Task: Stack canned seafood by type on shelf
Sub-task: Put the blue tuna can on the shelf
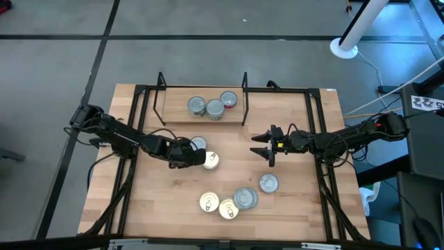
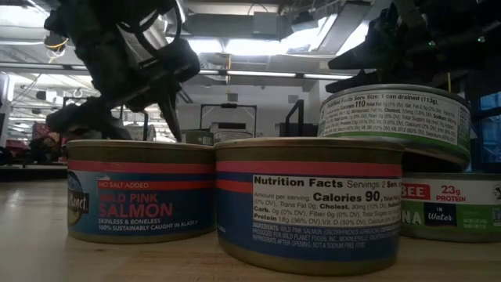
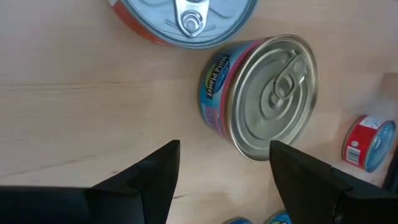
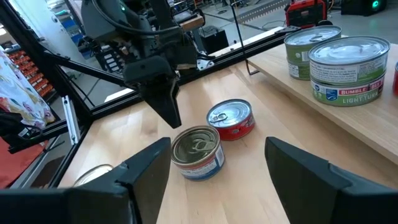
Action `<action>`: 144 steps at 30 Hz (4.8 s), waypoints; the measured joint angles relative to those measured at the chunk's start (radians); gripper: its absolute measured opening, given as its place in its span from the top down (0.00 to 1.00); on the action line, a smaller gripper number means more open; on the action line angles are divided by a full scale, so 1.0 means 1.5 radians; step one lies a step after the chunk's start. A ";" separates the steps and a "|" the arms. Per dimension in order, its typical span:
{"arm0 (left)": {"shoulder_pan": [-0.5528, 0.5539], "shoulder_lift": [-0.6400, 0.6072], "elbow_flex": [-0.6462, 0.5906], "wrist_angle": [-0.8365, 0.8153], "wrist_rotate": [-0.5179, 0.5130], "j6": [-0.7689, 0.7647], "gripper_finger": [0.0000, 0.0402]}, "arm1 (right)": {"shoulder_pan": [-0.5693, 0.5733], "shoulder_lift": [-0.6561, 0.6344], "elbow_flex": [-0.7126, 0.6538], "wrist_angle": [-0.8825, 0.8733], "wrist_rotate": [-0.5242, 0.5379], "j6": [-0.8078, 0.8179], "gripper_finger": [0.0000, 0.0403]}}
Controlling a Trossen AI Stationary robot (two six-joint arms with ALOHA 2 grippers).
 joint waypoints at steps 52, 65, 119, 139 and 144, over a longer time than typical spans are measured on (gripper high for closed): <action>0.018 0.008 -0.018 0.079 0.057 0.165 0.40 | -0.005 0.444 0.459 -0.383 -0.105 0.229 0.36; 0.017 0.008 -0.018 0.088 0.057 0.192 0.40 | -0.041 0.514 0.487 -0.380 -0.123 0.306 0.36; 0.017 0.008 -0.018 0.093 0.056 0.225 0.40 | -0.039 0.520 0.487 -0.347 -0.106 0.296 0.71; 0.017 0.008 -0.018 0.093 0.056 0.224 0.40 | -0.039 0.533 0.487 -0.329 -0.112 0.333 0.71; 0.017 0.008 -0.018 0.103 0.056 0.225 0.40 | -0.039 0.547 0.490 -0.309 -0.127 0.334 0.71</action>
